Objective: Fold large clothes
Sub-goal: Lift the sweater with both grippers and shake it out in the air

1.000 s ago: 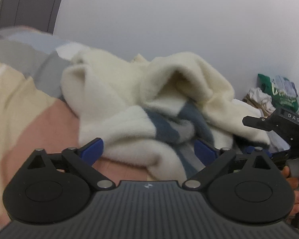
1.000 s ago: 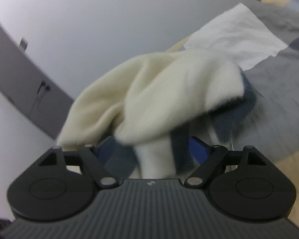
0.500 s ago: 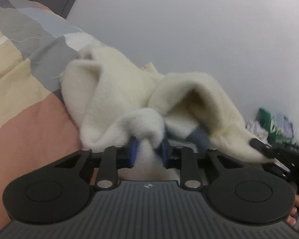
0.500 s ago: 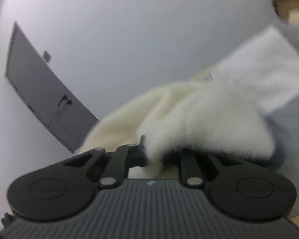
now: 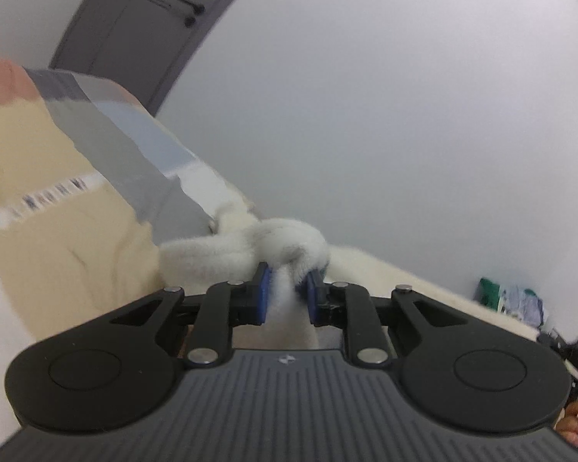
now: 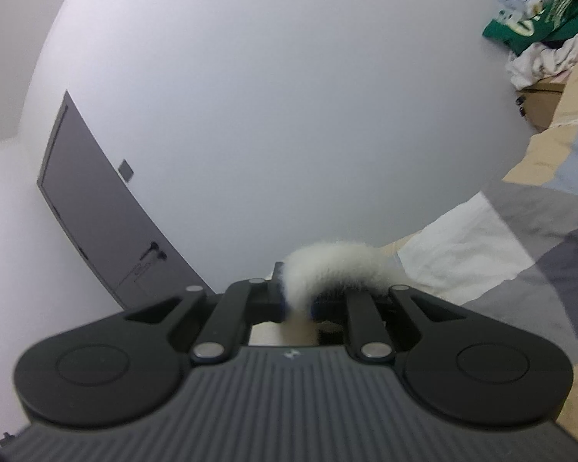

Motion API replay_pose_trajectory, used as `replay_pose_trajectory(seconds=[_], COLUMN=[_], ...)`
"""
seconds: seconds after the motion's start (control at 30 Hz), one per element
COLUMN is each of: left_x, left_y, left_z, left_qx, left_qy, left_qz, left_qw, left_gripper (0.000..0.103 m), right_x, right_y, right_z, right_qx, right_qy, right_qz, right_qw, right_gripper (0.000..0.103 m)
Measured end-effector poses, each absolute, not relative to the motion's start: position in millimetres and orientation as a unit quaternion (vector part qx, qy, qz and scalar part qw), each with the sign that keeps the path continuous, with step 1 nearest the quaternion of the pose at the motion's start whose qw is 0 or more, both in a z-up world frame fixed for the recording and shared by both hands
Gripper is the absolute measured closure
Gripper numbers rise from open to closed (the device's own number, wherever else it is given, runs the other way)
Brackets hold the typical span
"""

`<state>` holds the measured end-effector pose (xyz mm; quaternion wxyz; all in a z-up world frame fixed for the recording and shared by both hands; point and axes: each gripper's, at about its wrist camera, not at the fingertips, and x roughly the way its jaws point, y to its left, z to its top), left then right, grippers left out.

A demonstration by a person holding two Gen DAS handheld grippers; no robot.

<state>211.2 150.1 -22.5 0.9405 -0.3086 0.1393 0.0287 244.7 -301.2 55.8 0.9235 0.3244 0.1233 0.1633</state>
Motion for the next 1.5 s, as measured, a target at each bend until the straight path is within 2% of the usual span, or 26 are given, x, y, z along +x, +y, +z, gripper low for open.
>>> replay_pose_trajectory(seconds=[0.2,0.33,0.47,0.6,0.7,1.0,1.07,1.2,1.23,1.43,1.5], left_x=[148.5,116.8,124.0,156.9,183.1,211.8,207.7,212.8,211.0,185.6,175.0], left_y=[155.3,169.8,190.7,194.3,209.0,237.0,228.1,231.4,231.9,206.5,186.7], left_z=[17.0,33.5,13.0,-23.5,-49.6,-88.6,-80.6,-78.2,-75.3,-48.5,-34.5], left_qx=[-0.287,-0.274,-0.277,-0.238,-0.229,-0.273,-0.259,-0.266,-0.273,-0.287,-0.268], left_qy=[0.125,0.142,0.208,0.298,0.354,0.370,0.371,0.360,0.353,0.309,0.291], left_qz=[0.048,0.072,0.104,0.151,0.187,0.214,0.220,0.218,0.220,0.206,0.186], left_qw=[0.949,0.948,0.932,0.912,0.887,0.862,0.864,0.867,0.868,0.883,0.899], left_gripper=[0.082,0.082,0.081,0.079,0.077,0.070,0.065,0.035,0.033,0.028,0.028], right_x=[204.1,185.1,195.6,225.3,240.5,273.6,272.8,256.8,253.2,227.6,219.0], right_y=[-306.4,-314.5,-310.8,-293.9,-291.7,-288.0,-284.1,-281.2,-281.5,-288.0,-289.1], right_z=[53.5,44.1,13.3,-24.1,-51.7,-95.1,-93.9,-84.2,-82.6,-74.0,-70.7], right_qx=[0.330,0.341,0.346,0.294,0.296,0.297,0.293,0.284,0.286,0.314,0.322], right_qy=[0.125,0.151,0.223,0.315,0.359,0.410,0.407,0.397,0.394,0.394,0.396], right_qz=[0.179,0.184,0.174,0.176,0.163,0.100,0.093,0.089,0.088,0.094,0.110], right_qw=[0.918,0.909,0.895,0.885,0.870,0.856,0.860,0.868,0.869,0.859,0.853], right_gripper=[0.090,0.089,0.089,0.089,0.089,0.088,0.088,0.087,0.086,0.063,0.049])
